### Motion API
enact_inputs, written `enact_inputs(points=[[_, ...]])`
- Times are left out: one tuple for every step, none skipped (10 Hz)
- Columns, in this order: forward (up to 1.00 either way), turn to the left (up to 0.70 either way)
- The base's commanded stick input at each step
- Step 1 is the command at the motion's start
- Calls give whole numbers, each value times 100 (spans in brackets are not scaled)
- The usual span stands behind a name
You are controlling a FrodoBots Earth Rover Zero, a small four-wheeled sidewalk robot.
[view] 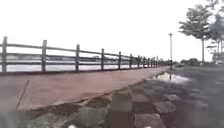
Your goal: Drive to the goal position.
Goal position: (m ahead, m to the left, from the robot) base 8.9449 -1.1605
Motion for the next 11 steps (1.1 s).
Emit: enact_inputs(points=[[100, -40], [100, -36], [100, 0], [100, 0], [100, 0], [100, 0], [100, 0], [100, 0], [100, 0], [100, 0], [100, 0]])
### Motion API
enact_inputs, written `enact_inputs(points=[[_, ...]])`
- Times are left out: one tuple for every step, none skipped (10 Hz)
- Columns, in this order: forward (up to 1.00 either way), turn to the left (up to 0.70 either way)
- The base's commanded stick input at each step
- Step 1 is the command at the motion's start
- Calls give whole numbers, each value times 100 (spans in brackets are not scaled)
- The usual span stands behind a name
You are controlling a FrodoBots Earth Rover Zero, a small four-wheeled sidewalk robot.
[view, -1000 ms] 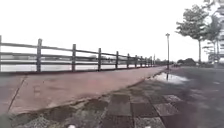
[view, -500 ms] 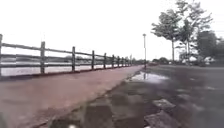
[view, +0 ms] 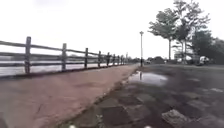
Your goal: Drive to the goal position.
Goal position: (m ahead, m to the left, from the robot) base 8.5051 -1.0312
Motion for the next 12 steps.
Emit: enact_inputs(points=[[100, 0], [100, 0], [100, 0], [100, 0], [100, 0], [100, 0], [100, 0], [100, 0], [100, 0], [100, 0], [100, 0], [100, 0]])
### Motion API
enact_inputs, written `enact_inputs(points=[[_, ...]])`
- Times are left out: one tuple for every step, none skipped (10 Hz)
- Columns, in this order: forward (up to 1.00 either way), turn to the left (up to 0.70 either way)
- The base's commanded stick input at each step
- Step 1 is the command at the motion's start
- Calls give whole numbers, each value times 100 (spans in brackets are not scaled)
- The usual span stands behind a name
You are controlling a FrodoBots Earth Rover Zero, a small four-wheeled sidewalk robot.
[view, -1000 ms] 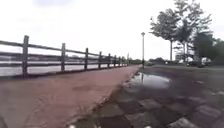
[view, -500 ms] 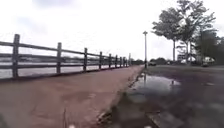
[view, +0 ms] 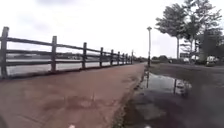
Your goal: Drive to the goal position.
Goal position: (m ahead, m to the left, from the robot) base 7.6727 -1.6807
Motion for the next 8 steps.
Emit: enact_inputs(points=[[100, 0], [100, 0], [100, -26], [100, -40], [100, -40], [100, -40], [100, -40], [100, -40]])
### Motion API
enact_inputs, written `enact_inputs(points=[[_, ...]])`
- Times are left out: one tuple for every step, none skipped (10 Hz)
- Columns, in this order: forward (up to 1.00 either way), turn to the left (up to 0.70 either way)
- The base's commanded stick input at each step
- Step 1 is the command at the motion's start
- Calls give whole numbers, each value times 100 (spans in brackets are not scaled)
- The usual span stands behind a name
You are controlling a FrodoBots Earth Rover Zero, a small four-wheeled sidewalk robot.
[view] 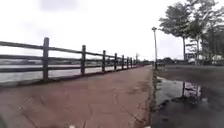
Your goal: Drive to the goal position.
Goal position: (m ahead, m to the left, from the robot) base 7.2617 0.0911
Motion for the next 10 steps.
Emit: enact_inputs(points=[[100, -40], [100, -40], [100, -40], [100, -40], [100, -40], [100, -26], [100, 0], [100, 0], [100, 0], [100, 0]])
